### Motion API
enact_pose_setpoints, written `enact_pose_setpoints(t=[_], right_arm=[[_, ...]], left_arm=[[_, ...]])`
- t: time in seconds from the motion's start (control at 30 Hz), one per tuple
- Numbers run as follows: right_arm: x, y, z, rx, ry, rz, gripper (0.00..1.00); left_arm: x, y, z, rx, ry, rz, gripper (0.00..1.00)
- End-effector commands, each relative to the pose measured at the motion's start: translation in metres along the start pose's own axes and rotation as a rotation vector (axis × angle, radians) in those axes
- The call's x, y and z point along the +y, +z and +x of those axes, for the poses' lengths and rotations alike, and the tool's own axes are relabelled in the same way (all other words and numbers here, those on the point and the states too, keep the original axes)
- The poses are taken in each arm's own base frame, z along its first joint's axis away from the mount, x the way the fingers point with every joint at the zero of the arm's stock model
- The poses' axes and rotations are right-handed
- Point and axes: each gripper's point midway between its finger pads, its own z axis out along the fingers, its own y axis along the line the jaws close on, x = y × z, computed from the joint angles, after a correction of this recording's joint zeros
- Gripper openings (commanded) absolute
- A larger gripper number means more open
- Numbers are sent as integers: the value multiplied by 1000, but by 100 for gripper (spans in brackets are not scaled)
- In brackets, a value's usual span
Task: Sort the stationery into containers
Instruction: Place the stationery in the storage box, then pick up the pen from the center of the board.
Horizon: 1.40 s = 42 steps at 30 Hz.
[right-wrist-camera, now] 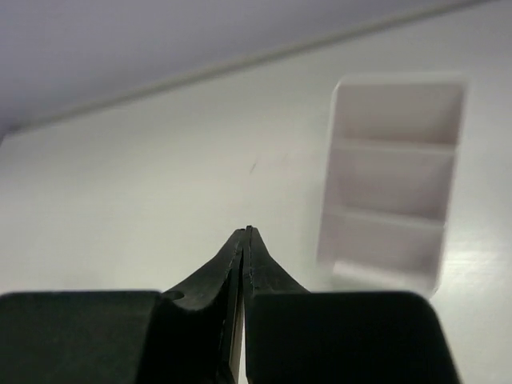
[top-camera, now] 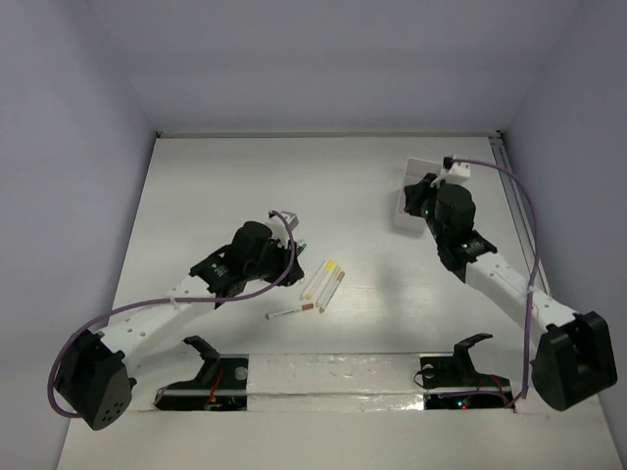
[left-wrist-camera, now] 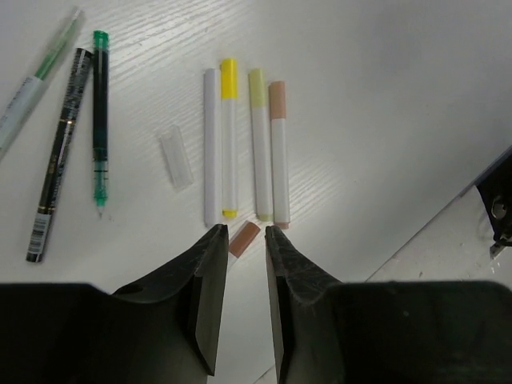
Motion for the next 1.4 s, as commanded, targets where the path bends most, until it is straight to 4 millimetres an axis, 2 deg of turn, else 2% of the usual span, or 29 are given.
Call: enact_pose_setpoints(t=[0.0, 0.03, 0.07, 0.13, 0.23, 0.27, 0.37, 0.63, 1.03, 1.37], right_arm=[[19, -35, 38, 170, 62, -119, 8], [23, -42, 45, 196, 65, -146, 19], [26, -48, 47, 209, 71, -165, 25], [31, -61, 49, 241, 79, -209, 41], [43, -79, 53, 272, 87, -285, 47], [43, -83, 55, 280, 95, -297, 47], [49, -94, 54, 281, 108, -344, 47], [53, -107, 72, 333, 116, -412, 47], [50, -107, 71, 319, 89, -407, 46], [46, -105, 68, 301, 89, -380, 46]], left_arm=[[-13, 5, -7, -5, 58, 4, 22], [-14, 12, 3, 37, 63, -9, 22], [-23, 15, 15, 69, 96, -1, 22], [-19, 23, 29, 113, 125, -50, 23], [-21, 27, 39, 146, 142, -62, 31], [-17, 29, 42, 156, 137, -81, 38], [-13, 32, 55, 183, 150, -123, 44], [7, 40, 71, 245, 138, -240, 45], [9, 45, 93, 321, 160, -261, 43], [18, 50, 116, 398, 160, -305, 30]])
